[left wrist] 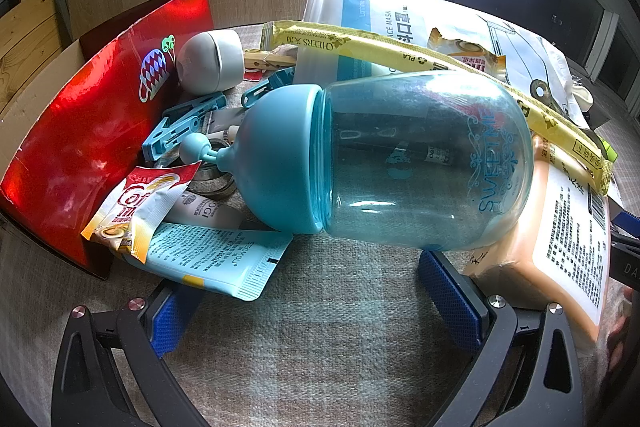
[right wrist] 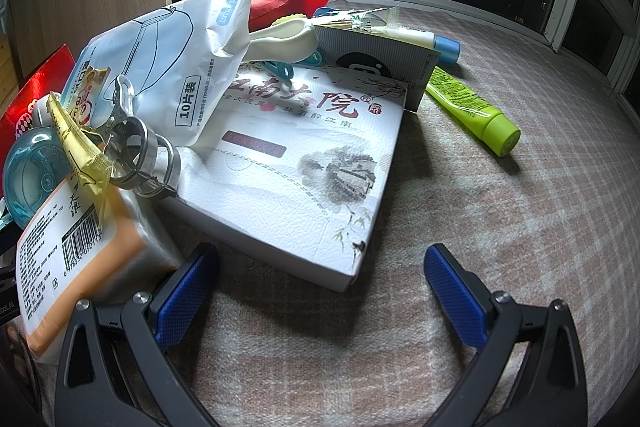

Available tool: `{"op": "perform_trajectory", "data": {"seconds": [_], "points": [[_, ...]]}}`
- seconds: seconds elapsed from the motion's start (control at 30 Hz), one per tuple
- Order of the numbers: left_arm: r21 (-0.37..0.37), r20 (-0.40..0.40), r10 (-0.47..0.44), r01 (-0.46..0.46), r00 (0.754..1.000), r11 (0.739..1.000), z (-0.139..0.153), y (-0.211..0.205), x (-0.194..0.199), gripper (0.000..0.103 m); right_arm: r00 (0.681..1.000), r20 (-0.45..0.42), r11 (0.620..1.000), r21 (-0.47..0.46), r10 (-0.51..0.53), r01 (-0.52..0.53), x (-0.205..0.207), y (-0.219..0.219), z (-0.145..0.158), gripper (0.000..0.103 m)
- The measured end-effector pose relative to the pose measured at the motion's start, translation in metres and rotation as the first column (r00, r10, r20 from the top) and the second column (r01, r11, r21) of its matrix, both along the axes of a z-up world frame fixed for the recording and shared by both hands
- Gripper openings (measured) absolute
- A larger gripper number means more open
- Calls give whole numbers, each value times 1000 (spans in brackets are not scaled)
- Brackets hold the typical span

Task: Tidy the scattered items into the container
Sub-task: 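Move the left tool over the yellow straw stick on the pile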

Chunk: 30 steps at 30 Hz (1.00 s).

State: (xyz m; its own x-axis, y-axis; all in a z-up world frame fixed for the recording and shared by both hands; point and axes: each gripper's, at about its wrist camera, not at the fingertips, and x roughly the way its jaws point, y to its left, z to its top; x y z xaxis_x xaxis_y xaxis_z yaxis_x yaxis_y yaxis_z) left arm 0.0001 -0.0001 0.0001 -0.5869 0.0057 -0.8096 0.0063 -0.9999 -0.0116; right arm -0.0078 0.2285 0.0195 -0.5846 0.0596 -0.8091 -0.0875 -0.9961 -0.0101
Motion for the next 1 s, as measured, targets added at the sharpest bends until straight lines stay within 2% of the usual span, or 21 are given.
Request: {"op": "perform_trajectory", "data": {"seconds": [0.47,0.63,0.73,0.9,1.0], "points": [[2,13,-22,22,1000,1000,-1,-6,0,103,998,46,999,2,43,-43,-1,1,1,103],[22,72,-64,63,995,998,3,-11,-1,102,993,105,999,-7,45,-44,5,-1,3,103],[37,77,-92,89,993,995,12,-17,5,102,992,123,999,-12,41,-40,18,-1,8,103],[-21,49,-124,125,991,992,36,-28,15,100,994,107,1000,-23,18,-16,41,4,30,103],[-31,31,-145,146,989,989,54,-37,19,98,996,84,1000,-26,6,-4,55,8,51,102]]}}
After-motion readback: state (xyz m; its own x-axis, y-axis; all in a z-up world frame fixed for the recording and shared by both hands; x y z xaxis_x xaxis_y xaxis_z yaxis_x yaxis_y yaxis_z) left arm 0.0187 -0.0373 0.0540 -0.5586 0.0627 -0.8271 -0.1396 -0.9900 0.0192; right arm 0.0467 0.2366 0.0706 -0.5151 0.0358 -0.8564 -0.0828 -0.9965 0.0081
